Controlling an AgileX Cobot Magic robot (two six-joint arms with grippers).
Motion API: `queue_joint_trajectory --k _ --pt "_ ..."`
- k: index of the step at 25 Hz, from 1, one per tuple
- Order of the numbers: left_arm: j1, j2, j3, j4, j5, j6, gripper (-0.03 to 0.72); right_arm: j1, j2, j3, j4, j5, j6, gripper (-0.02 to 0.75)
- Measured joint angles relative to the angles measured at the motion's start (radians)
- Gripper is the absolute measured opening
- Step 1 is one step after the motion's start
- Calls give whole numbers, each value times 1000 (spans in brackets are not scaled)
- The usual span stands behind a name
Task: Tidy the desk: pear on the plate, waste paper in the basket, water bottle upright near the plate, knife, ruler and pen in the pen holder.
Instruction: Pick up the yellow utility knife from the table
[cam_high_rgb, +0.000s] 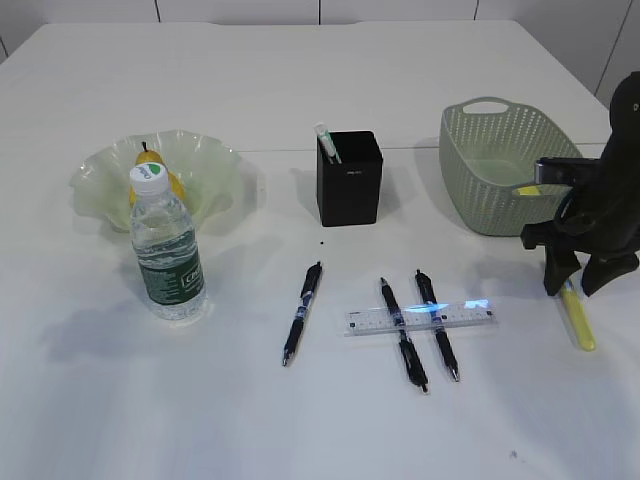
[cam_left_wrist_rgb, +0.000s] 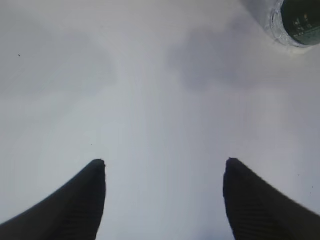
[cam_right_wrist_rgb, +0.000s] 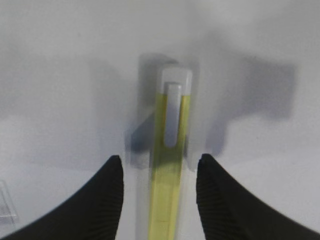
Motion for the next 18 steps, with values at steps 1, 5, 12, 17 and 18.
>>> queue_joint_trajectory --k 1,5,12,17,18 --pt "0 0 0 0 0 0 517 0 0 0 0 0 0 356" --pt "0 0 0 0 -2 0 517 0 2 0 0 -4 0 342" --pt "0 0 0 0 -2 0 517 0 6 0 0 -5 0 304" --pt "0 0 0 0 -2 0 517 0 12 0 0 -5 0 242" --pt "0 0 0 0 -2 0 517 0 12 0 0 -5 0 230"
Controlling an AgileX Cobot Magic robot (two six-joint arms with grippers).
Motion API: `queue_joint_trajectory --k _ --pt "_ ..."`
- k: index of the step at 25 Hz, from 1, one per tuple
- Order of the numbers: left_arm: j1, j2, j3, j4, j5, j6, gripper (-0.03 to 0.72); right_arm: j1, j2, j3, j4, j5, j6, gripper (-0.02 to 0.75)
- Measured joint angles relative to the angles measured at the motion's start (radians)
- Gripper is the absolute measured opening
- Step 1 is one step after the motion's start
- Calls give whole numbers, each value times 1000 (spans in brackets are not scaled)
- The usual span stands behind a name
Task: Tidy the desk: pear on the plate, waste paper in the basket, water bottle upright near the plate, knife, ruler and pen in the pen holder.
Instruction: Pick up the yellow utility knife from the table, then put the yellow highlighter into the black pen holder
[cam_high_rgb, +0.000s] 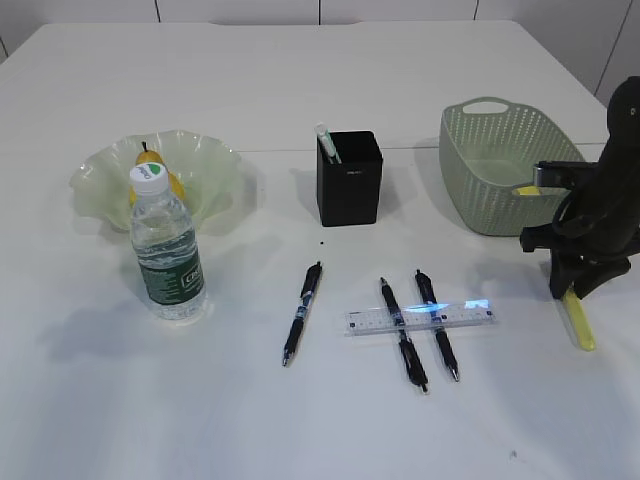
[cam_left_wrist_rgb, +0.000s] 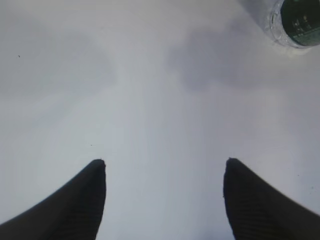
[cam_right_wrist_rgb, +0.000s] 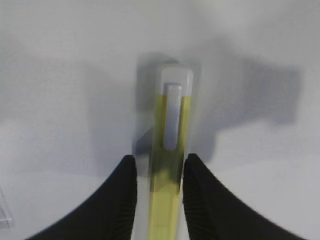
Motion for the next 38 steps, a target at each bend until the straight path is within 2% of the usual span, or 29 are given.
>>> queue_joint_trajectory --k 6,13,21,26,33,38 --pt "0 0 0 0 0 0 517 0 0 0 0 0 0 123" --pt "0 0 0 0 0 0 517 0 -15 0 0 9 -14 120" --pt "0 0 0 0 0 0 517 13 -174 2 9 55 -44 120" --pt "0 0 0 0 0 0 517 97 -295 62 42 48 -90 120" --pt "0 0 0 0 0 0 517 235 -459 204 68 -86 -154 120" --pt "0 0 0 0 0 0 517 270 -493 226 223 -270 -258 120"
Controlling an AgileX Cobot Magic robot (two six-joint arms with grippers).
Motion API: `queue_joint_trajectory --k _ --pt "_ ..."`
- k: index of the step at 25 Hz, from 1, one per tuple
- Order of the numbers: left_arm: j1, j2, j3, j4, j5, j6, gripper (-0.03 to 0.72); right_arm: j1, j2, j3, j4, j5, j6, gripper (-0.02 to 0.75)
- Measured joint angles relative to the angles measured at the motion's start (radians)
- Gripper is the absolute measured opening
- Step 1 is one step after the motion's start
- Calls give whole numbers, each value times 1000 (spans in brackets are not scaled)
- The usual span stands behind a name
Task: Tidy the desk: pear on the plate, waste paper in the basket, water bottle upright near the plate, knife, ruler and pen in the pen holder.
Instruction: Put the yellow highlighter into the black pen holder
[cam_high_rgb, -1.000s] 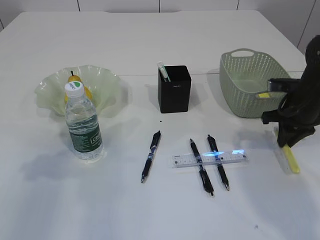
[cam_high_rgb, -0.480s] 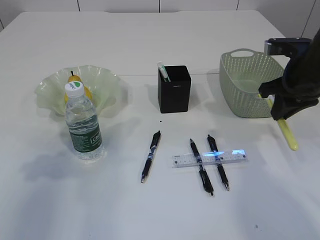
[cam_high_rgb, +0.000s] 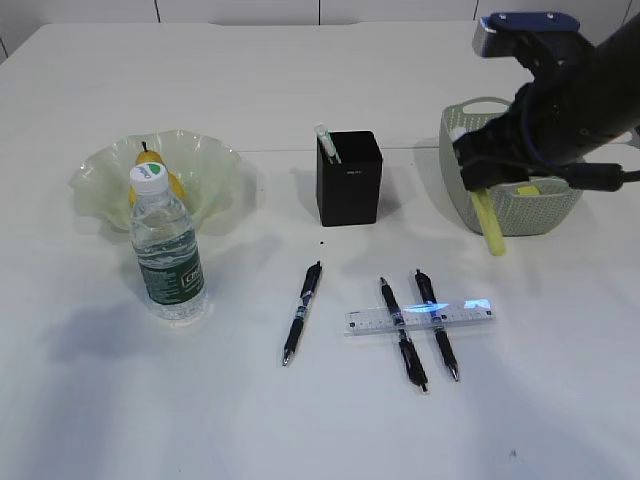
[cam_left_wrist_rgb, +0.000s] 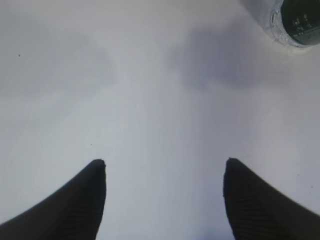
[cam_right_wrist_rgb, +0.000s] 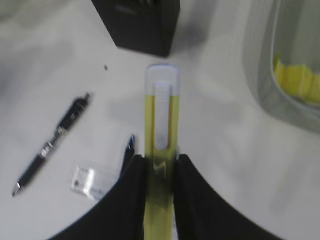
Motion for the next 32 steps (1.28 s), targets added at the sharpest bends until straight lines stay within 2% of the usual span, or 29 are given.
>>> queue_joint_trajectory --k 6,9,20,27,29,32 --pt "0 0 0 0 0 0 517 9 55 0 329 -253 -315 120" --pt "0 0 0 0 0 0 517 9 111 -20 483 -306 -501 120" --pt "0 0 0 0 2 0 517 9 311 -238 1026 -341 -1103 120" --pt "0 0 0 0 2 0 517 9 413 -310 1443 -296 -1556 120" --pt "0 0 0 0 2 0 517 9 438 -316 1500 -282 -1649 120" --pt "0 0 0 0 2 0 517 9 462 -318 1522 -277 -1707 120"
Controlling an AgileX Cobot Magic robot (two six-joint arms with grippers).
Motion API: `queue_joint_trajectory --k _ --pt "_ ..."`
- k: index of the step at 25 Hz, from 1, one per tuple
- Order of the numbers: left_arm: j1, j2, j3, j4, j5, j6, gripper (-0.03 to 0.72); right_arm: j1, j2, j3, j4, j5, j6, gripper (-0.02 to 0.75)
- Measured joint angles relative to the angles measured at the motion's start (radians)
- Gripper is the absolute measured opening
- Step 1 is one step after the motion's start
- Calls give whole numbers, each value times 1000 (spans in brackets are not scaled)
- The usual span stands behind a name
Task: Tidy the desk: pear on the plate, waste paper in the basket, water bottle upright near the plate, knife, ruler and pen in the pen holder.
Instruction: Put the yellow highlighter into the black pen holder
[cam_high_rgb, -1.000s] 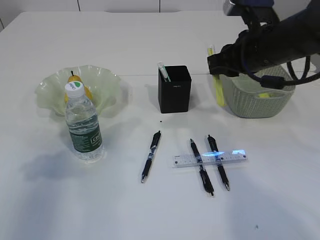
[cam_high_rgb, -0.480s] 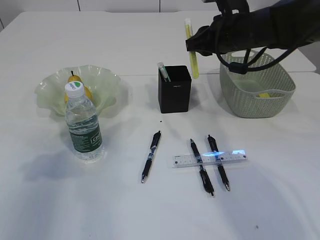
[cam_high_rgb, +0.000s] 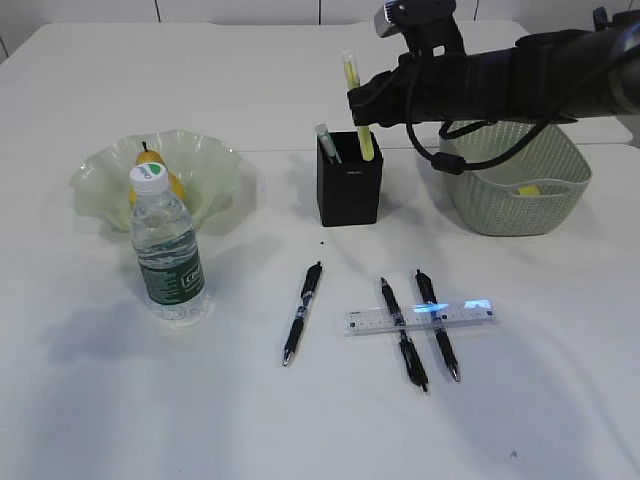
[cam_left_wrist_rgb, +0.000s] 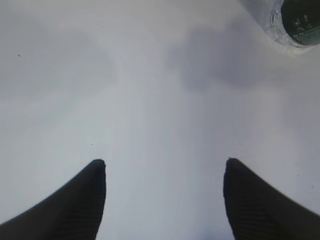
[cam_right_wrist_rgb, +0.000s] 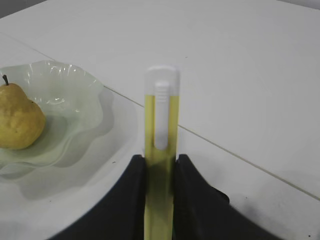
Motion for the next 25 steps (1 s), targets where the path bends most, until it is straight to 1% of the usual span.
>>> queue_joint_trajectory --k 11,18,21,25 --pt "0 0 0 0 -2 0 517 0 71 -90 10 36 -40 120" --pt "0 0 0 0 -2 0 517 0 130 -100 11 48 -41 123" --pt "0 0 0 0 -2 0 517 0 135 -100 11 48 -41 143" --pt "0 0 0 0 -2 0 517 0 135 -100 11 48 -41 199"
